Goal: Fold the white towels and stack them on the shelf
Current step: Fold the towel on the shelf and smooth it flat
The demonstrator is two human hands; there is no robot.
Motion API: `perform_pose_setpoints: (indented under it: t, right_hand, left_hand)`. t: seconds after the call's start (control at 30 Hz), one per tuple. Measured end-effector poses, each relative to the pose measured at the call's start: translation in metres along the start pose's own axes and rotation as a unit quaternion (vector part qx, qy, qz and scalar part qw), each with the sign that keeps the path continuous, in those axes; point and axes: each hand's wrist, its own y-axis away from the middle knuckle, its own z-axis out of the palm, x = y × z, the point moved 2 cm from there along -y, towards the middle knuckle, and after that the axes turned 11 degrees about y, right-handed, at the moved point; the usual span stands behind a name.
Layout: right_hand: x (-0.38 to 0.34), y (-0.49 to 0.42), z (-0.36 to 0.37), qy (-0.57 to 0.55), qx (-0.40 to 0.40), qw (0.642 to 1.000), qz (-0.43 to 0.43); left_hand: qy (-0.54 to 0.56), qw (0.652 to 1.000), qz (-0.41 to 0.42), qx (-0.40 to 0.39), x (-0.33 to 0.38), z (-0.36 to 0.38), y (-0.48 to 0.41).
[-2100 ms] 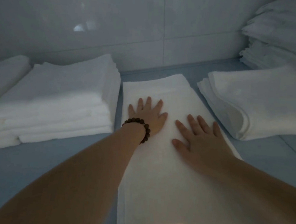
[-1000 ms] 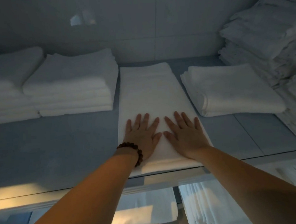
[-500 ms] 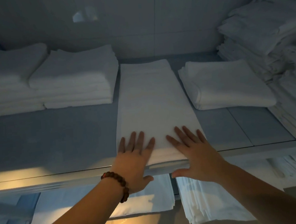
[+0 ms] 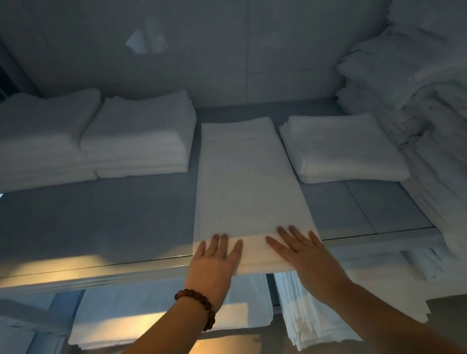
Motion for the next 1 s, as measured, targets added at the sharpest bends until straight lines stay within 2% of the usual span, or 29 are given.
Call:
perform_pose_setpoints:
  t: [0.1, 0.27, 0.37, 0.47, 0.53, 0.83, 0.9, 1.0]
  right_hand:
    - [-0.001, 0.018, -0.013, -0.002, 0.007, 1.000, 0.007]
    - [-0.012, 0.058, -0.048, -0.013, 0.159, 0.983, 0.087]
    - [-0.018, 0.073, -0.063, -0.064, 0.162, 0.973, 0.149]
    - [-0.012, 0.083, -0.072, -0.144, 0.112, 0.959, 0.218]
    - [-0.006, 0.092, -0.078, -0.173, 0.138, 0.945, 0.239]
    - [0.012, 0.124, -0.102, -0.247, 0.248, 0.913, 0.209]
    - [0.014, 0.133, -0.104, -0.265, 0.264, 0.901, 0.218]
    - [0.016, 0.146, -0.105, -0.276, 0.270, 0.894, 0.225]
  left_hand:
    - [-0.008, 1.000, 0.016, -0.023, 0.003, -0.015, 0.013]
    - [0.040, 0.998, 0.033, 0.033, 0.007, -0.045, 0.043]
    - [0.131, 0.985, 0.035, 0.108, 0.006, -0.058, 0.061]
    - [0.236, 0.958, 0.051, 0.156, 0.005, -0.072, 0.077]
    - [0.280, 0.942, 0.061, 0.175, 0.004, -0.081, 0.085]
    - [0.469, 0.856, -0.002, 0.215, 0.008, -0.104, 0.118]
    - [0.458, 0.853, -0.010, 0.250, 0.015, -0.106, 0.128]
    - [0.416, 0.865, -0.001, 0.281, 0.028, -0.106, 0.140]
